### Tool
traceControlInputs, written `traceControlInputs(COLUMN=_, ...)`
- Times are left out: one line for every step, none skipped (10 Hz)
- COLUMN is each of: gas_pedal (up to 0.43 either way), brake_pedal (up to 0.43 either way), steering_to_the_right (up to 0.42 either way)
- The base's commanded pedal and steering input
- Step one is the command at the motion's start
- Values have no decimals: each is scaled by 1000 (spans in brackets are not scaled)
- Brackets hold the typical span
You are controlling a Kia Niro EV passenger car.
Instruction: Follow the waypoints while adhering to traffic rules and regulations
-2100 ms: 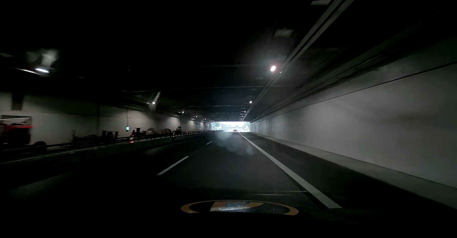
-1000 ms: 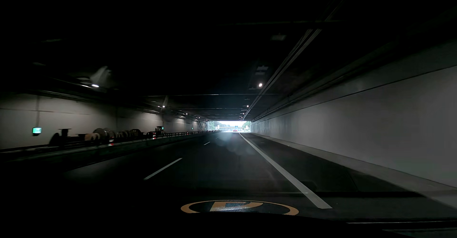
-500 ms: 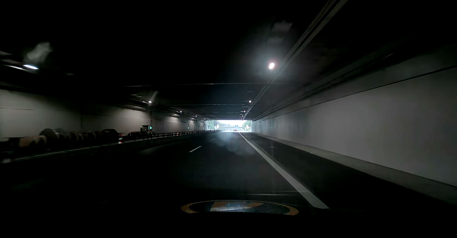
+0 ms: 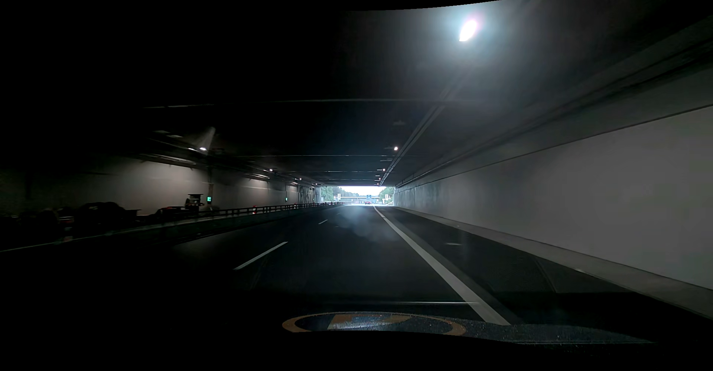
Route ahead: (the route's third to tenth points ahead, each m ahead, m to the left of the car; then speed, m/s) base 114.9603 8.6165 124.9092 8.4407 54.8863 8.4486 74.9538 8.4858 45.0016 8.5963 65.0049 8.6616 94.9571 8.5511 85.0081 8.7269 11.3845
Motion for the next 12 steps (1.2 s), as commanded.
traceControlInputs(gas_pedal=87, brake_pedal=0, steering_to_the_right=-3)
traceControlInputs(gas_pedal=87, brake_pedal=0, steering_to_the_right=-3)
traceControlInputs(gas_pedal=87, brake_pedal=0, steering_to_the_right=-3)
traceControlInputs(gas_pedal=98, brake_pedal=0, steering_to_the_right=-3)
traceControlInputs(gas_pedal=98, brake_pedal=0, steering_to_the_right=-3)
traceControlInputs(gas_pedal=98, brake_pedal=0, steering_to_the_right=-3)
traceControlInputs(gas_pedal=98, brake_pedal=0, steering_to_the_right=-2)
traceControlInputs(gas_pedal=98, brake_pedal=0, steering_to_the_right=-1)
traceControlInputs(gas_pedal=98, brake_pedal=0, steering_to_the_right=-1)
traceControlInputs(gas_pedal=98, brake_pedal=0, steering_to_the_right=-1)
traceControlInputs(gas_pedal=98, brake_pedal=0, steering_to_the_right=-1)
traceControlInputs(gas_pedal=98, brake_pedal=0, steering_to_the_right=-1)
